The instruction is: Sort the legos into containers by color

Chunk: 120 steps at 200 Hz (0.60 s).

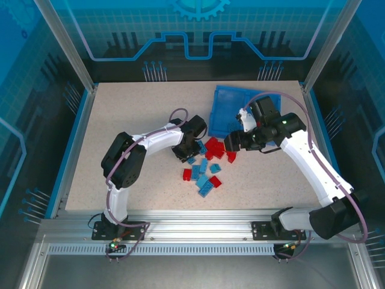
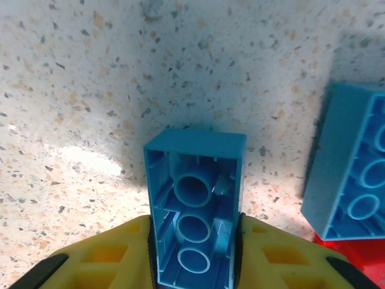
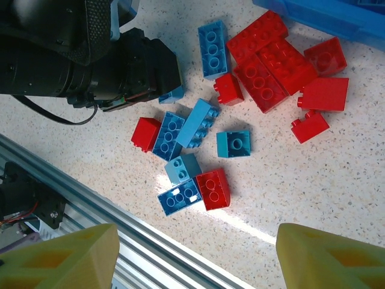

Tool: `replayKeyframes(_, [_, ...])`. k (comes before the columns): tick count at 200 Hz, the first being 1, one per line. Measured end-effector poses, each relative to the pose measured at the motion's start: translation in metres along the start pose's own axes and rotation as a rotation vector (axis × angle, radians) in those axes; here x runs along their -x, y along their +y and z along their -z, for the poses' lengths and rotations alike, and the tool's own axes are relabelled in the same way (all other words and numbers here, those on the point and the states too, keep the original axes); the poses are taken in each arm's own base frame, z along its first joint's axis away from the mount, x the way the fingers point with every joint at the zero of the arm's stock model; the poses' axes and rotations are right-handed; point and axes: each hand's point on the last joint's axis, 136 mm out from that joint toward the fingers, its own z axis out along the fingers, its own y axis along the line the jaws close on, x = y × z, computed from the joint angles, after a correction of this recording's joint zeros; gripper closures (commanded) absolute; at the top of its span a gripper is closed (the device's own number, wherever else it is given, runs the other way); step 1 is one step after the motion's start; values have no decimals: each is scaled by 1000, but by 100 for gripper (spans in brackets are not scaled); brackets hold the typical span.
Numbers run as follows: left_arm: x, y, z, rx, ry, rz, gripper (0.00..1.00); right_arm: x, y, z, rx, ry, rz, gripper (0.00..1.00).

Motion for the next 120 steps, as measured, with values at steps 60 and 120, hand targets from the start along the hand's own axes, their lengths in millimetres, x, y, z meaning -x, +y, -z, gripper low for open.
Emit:
replayKeyframes(60, [26, -129, 133, -376, -189, -217, 64, 14, -15, 20, -110, -115, -5, 27])
replayKeyframes(120, [40, -236, 167, -609, -369, -422, 66, 25, -32, 53, -184, -268, -53, 26])
